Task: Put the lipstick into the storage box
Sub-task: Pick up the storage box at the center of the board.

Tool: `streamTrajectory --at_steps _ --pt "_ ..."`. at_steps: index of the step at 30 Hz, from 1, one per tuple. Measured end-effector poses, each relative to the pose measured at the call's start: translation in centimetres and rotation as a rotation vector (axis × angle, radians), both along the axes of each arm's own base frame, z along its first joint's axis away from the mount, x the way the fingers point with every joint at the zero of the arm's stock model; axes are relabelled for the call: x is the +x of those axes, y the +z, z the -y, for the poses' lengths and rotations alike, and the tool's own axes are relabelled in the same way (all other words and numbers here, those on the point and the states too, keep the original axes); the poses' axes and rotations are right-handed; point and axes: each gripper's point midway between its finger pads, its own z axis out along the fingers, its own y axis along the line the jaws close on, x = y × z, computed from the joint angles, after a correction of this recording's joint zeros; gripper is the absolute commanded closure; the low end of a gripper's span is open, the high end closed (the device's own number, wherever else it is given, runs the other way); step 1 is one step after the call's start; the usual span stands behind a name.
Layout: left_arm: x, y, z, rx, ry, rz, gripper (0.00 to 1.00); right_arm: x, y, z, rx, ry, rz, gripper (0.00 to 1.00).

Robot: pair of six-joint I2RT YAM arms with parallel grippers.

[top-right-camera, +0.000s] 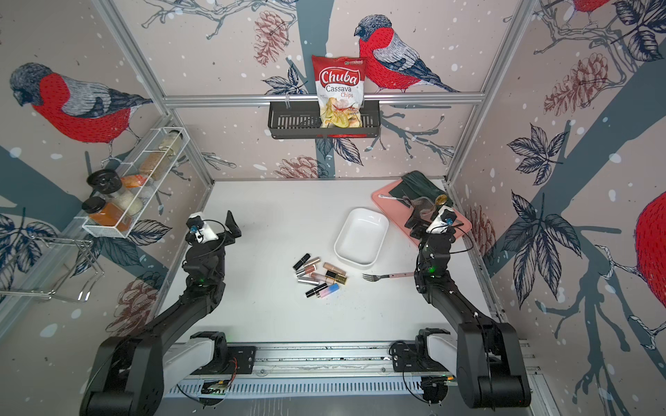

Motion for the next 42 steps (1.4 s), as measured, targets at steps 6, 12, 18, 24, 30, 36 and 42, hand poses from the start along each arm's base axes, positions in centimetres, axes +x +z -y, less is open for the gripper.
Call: streamTrajectory --at_steps 6,12,18,24,30,36,42 --pt "2.0 1.6 4.5 -0.061 -0.255 -0.145 0.01 0.9 1.4 -3.0 0.209 0.170 -0.105 0.00" --pt "1.4 -4.8 10.9 -0.125 -0.544 -0.411 0.01 1.2 -1.4 -10.9 0.274 0.389 -0.398 0.00" --pt "0.7 -7.4 16.2 -0.134 -0.733 -0.556 0.02 -0.2 -8.2 -15.9 0.190 0.459 -0.727 0.00" --pt "-0.9 -8.3 19.6 -0.074 -0.832 -0.616 0.02 -1.5 -11.7 -15.7 0.105 0.387 -0.880 0.01" --pt "-1.1 -8.5 20.1 -0.063 -0.842 -0.633 0.03 -1.4 -13.9 -14.4 0.051 0.320 -0.951 0.06" --pt "-2.1 -8.0 21.5 -0.023 -0.869 -0.618 0.04 -1.4 -15.5 -13.3 0.049 0.286 -0.992 0.21" --pt "-3.0 -8.1 22.4 0.039 -0.873 -0.625 0.04 -0.7 -16.9 -12.7 0.051 0.283 -1.028 0.38"
